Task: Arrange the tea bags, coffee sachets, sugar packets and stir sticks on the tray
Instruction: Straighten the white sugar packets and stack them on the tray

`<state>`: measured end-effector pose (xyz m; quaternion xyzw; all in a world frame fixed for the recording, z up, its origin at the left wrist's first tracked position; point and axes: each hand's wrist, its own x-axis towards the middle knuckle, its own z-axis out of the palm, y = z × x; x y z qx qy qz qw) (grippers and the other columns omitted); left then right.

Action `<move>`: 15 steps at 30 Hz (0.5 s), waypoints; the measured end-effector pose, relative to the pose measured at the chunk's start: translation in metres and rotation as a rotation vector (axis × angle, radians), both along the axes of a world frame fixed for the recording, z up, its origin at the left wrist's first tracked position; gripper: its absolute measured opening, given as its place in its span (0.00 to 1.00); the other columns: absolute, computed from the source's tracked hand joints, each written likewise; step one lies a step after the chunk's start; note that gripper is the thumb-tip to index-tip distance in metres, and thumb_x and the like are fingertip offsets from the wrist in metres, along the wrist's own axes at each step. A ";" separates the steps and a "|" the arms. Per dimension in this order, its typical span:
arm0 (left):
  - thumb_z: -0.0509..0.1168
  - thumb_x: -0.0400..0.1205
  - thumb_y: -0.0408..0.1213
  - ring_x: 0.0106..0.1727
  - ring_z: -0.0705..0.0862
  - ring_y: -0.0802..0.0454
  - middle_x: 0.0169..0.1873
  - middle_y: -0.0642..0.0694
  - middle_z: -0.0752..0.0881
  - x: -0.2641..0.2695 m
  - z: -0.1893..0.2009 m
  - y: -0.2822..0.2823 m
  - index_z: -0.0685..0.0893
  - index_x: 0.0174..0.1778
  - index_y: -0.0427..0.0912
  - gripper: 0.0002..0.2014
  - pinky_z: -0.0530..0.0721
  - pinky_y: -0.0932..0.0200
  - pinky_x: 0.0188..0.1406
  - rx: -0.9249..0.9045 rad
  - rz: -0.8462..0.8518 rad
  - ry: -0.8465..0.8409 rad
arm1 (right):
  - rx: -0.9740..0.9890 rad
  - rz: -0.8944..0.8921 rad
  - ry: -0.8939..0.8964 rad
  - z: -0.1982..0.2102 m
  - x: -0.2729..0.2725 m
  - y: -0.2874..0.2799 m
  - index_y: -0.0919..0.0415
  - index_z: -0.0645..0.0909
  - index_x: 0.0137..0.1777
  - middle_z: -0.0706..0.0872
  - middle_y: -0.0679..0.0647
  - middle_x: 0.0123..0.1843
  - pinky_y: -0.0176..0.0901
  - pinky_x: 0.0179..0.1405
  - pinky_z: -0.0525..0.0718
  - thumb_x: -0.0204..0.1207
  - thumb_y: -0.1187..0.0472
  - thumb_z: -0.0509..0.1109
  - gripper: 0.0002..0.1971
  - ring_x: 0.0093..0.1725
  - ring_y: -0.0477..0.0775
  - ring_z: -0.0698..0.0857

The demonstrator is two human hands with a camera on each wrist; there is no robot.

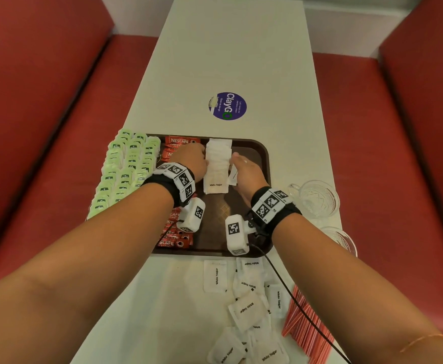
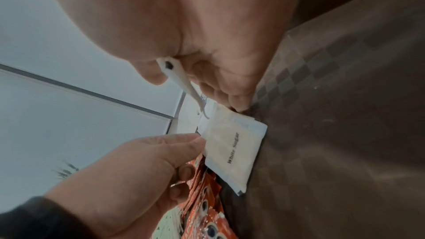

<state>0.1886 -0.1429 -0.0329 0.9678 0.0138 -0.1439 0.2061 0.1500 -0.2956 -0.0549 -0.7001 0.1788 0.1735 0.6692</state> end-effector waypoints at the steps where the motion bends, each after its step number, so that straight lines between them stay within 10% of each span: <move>1: 0.66 0.84 0.41 0.63 0.84 0.42 0.62 0.43 0.87 -0.002 0.002 0.001 0.82 0.69 0.42 0.17 0.82 0.46 0.65 -0.015 0.014 -0.035 | -0.068 0.005 -0.025 0.008 -0.003 0.000 0.59 0.80 0.66 0.84 0.51 0.64 0.61 0.74 0.76 0.82 0.41 0.60 0.24 0.68 0.57 0.82; 8: 0.65 0.84 0.54 0.46 0.84 0.62 0.44 0.57 0.88 -0.046 0.029 -0.005 0.89 0.56 0.49 0.15 0.79 0.62 0.47 -0.357 -0.198 -0.102 | -0.091 0.009 -0.184 0.031 -0.030 -0.007 0.55 0.80 0.66 0.88 0.54 0.60 0.56 0.67 0.82 0.85 0.37 0.48 0.28 0.60 0.54 0.86; 15: 0.73 0.81 0.42 0.41 0.84 0.56 0.39 0.53 0.88 -0.063 0.028 -0.003 0.89 0.51 0.44 0.07 0.82 0.59 0.47 -0.530 -0.184 -0.098 | -0.177 0.186 -0.257 0.041 -0.045 -0.008 0.57 0.71 0.68 0.83 0.53 0.54 0.36 0.47 0.77 0.91 0.45 0.46 0.20 0.52 0.48 0.82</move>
